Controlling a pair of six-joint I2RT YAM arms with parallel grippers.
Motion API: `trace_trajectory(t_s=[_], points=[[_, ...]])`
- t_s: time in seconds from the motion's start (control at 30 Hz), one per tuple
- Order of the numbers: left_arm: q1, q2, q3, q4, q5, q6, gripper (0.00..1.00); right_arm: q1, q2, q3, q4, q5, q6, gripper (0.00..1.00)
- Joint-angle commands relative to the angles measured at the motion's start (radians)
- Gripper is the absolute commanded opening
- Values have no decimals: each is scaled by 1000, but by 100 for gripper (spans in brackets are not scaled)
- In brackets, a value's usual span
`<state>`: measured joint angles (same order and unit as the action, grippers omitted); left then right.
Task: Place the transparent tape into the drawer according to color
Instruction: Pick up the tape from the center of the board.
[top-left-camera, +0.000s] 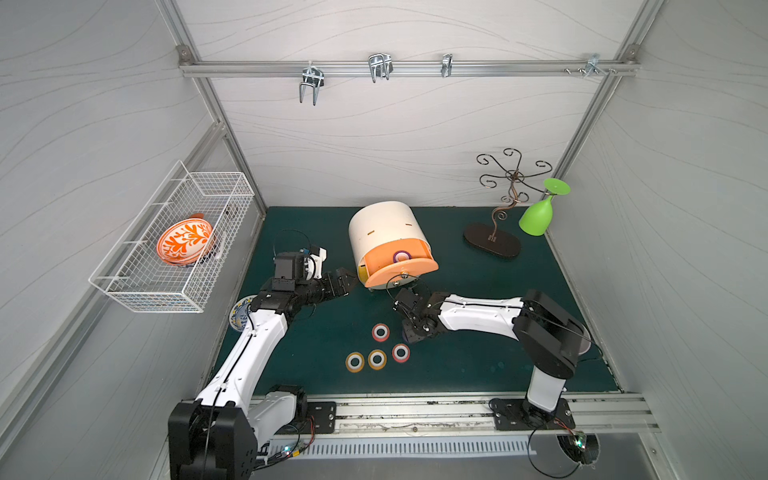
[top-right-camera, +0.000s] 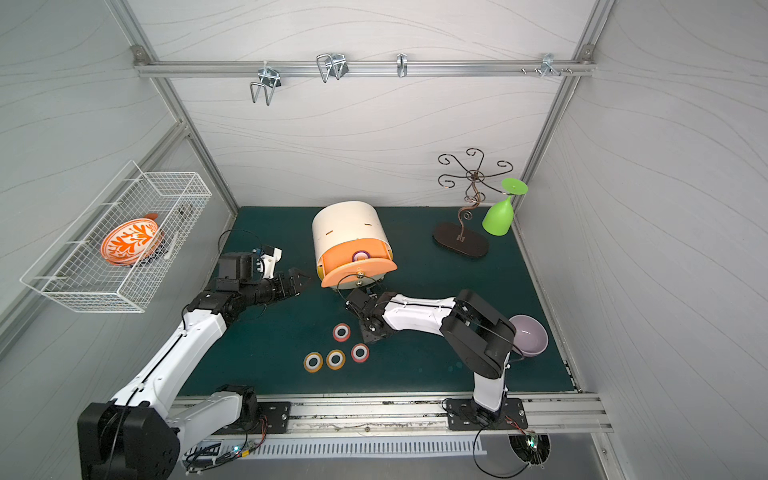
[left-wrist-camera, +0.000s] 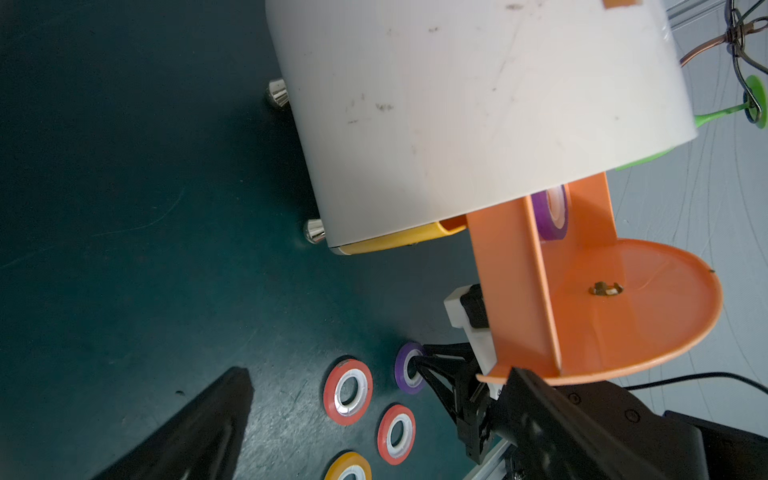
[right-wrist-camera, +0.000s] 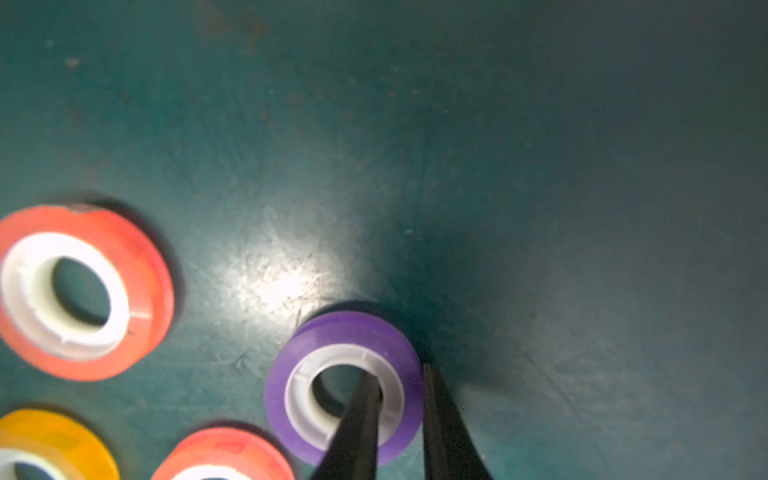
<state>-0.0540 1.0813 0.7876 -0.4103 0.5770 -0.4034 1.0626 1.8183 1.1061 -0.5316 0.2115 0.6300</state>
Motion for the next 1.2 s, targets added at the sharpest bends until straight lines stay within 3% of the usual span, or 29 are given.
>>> trace_trajectory(t_s=[0.0, 0.1, 0.47, 0.73, 0.97, 1.17], points=[[3, 4, 12, 37, 15, 0, 100, 16, 73, -44, -70, -94, -1, 9], [2, 5, 12, 36, 15, 0, 100, 22, 69, -47, -63, -91, -1, 0], [2, 6, 10, 36, 14, -2, 100, 27, -86, -114, -6, -65, 16, 0], [3, 8, 10, 39, 14, -2, 100, 24, -281, -109, -88, -35, 21, 0], [3, 7, 10, 43, 18, -4, 100, -26, -465, -42, -170, -6, -14, 0], [3, 0, 9, 47, 20, -5, 100, -94, -531, 84, -185, 6, -92, 0]])
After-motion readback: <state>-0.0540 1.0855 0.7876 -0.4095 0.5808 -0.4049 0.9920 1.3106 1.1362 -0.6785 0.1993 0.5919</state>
